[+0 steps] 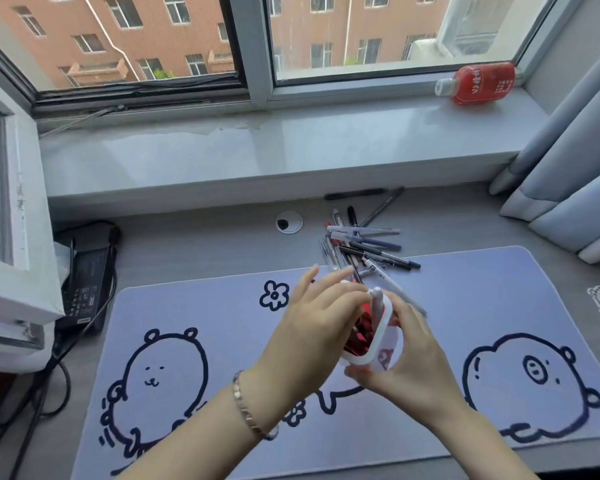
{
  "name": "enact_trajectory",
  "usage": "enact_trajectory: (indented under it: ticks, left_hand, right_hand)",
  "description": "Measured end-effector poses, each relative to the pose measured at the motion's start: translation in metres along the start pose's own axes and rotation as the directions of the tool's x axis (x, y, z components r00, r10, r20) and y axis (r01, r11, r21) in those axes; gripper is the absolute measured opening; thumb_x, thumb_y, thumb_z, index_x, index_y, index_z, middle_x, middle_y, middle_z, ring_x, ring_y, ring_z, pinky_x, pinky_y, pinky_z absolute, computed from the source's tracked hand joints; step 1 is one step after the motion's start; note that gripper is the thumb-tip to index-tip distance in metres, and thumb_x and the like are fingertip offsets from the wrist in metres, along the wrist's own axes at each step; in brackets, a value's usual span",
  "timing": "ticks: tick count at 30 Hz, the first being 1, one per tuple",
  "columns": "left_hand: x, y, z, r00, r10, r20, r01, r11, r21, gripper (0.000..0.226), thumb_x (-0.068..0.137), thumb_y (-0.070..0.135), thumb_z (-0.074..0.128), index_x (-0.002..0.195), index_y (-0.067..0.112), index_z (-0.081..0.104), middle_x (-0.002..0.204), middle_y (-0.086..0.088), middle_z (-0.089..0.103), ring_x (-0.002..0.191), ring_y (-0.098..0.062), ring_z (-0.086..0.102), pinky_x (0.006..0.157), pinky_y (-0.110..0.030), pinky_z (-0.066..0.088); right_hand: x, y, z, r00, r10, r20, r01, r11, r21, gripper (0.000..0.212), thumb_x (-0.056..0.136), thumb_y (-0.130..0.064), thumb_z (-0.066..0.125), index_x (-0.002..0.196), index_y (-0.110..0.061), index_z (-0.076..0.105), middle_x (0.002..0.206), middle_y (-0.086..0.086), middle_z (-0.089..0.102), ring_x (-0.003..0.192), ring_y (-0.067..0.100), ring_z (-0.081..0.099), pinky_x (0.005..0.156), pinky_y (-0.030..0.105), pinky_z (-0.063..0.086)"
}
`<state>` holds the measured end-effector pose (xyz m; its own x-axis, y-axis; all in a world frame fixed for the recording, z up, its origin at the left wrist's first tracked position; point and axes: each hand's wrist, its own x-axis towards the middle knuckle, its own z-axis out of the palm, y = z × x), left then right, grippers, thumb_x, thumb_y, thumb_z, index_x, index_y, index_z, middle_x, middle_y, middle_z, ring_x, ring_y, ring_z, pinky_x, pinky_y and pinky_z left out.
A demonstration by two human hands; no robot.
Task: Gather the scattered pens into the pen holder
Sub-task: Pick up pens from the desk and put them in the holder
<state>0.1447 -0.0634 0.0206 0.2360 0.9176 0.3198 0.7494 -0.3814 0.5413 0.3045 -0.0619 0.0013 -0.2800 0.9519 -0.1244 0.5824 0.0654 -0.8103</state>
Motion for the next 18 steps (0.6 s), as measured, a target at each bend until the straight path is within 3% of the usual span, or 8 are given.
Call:
enact_trajectory:
  ticks: [2, 3, 6, 8, 10, 13, 15, 18]
  left_hand:
    - [-0.004, -0.004, -0.003, 0.999, 0.037, 0.035, -0.040, 0.994, 0.101, 0.035, 0.099, 0.032, 0.025, 0.122, 0.020, 0.048, 0.133, 0.002, 0.055, 0.132, -0.014, 0.033, 0.111, -0.037, 0.020]
    - [-0.003, -0.005, -0.009, 0.997, 0.039, 0.065, -0.042, 0.998, 0.050, 0.039, 0.097, 0.040, 0.025, 0.131, 0.025, 0.040, 0.144, 0.009, 0.042, 0.137, -0.010, 0.025, 0.113, -0.035, 0.018]
    - [-0.004, -0.014, -0.029, 0.981, -0.090, 0.171, 0.146, 0.926, -0.348, 0.067, 0.080, 0.056, 0.053, 0.136, 0.053, 0.016, 0.148, 0.037, 0.010, 0.140, 0.003, 0.012, 0.115, -0.019, 0.014]
    - [-0.010, -0.029, -0.038, 0.933, -0.235, 0.271, 0.346, 0.790, -0.505, 0.099, 0.061, 0.049, 0.075, 0.133, 0.061, 0.009, 0.148, 0.035, 0.015, 0.139, 0.006, 0.017, 0.115, -0.022, 0.018]
    - [-0.018, -0.040, -0.037, 0.869, -0.252, 0.427, 0.431, 0.809, -0.400, 0.121, 0.049, 0.045, 0.085, 0.136, 0.058, 0.002, 0.148, 0.031, 0.017, 0.134, 0.014, 0.018, 0.114, -0.020, 0.021]
    - [-0.026, -0.040, -0.025, 0.808, -0.300, 0.507, 0.470, 0.847, -0.247, 0.119, 0.054, 0.037, 0.087, 0.130, 0.064, 0.000, 0.135, 0.041, 0.023, 0.112, 0.034, 0.024, 0.092, 0.008, 0.024]
    - [-0.028, -0.041, -0.018, 0.838, -0.328, 0.436, 0.490, 0.804, -0.337, 0.111, 0.057, 0.027, 0.087, 0.125, 0.067, 0.008, 0.132, 0.037, 0.033, 0.109, 0.028, 0.037, 0.083, 0.007, 0.031]
    - [-0.029, -0.041, -0.013, 0.864, -0.350, 0.363, 0.496, 0.716, -0.491, 0.105, 0.058, 0.013, 0.087, 0.128, 0.057, 0.022, 0.130, 0.025, 0.042, 0.104, 0.005, 0.059, 0.080, -0.008, 0.047]
  right_hand:
    - [0.001, 0.001, 0.001, 0.999, -0.002, 0.041, 0.002, 1.000, -0.011, 0.092, 0.043, -0.043, 0.075, 0.123, -0.054, 0.031, 0.124, -0.030, 0.043, 0.111, -0.015, 0.039, 0.077, 0.010, 0.041]
    - [0.001, 0.001, 0.002, 0.997, -0.007, 0.075, 0.007, 1.000, -0.009, 0.091, 0.043, -0.045, 0.074, 0.122, -0.055, 0.030, 0.124, -0.029, 0.044, 0.112, -0.013, 0.041, 0.078, 0.011, 0.043]
    - [0.003, 0.002, 0.004, 0.988, -0.053, 0.147, 0.053, 0.999, 0.003, 0.089, 0.047, -0.044, 0.076, 0.121, -0.059, 0.029, 0.124, -0.027, 0.046, 0.111, -0.005, 0.048, 0.083, 0.017, 0.048]
    - [0.007, 0.004, 0.003, 0.981, -0.080, 0.175, 0.080, 0.997, 0.008, 0.089, 0.049, -0.042, 0.078, 0.118, -0.064, 0.026, 0.124, -0.029, 0.045, 0.112, -0.005, 0.048, 0.081, 0.011, 0.047]
    - [0.012, 0.007, 0.001, 0.976, -0.086, 0.202, 0.088, 0.996, 0.002, 0.092, 0.049, -0.038, 0.081, 0.117, -0.065, 0.026, 0.124, -0.028, 0.046, 0.112, -0.007, 0.047, 0.083, 0.009, 0.044]
    - [0.022, 0.010, -0.001, 0.964, -0.074, 0.254, 0.078, 0.997, -0.006, 0.091, 0.049, -0.031, 0.081, 0.116, -0.060, 0.028, 0.124, -0.024, 0.048, 0.112, -0.010, 0.046, 0.084, 0.008, 0.041]
    - [0.029, 0.010, -0.002, 0.947, -0.066, 0.315, 0.067, 0.998, 0.009, 0.092, 0.051, -0.028, 0.084, 0.119, -0.056, 0.028, 0.127, -0.023, 0.046, 0.114, -0.009, 0.045, 0.084, 0.005, 0.041]
    - [0.040, 0.009, -0.003, 0.905, -0.028, 0.423, 0.019, 0.999, 0.026, 0.098, 0.056, -0.022, 0.086, 0.124, -0.056, 0.025, 0.133, -0.023, 0.040, 0.121, -0.012, 0.038, 0.085, 0.002, 0.041]
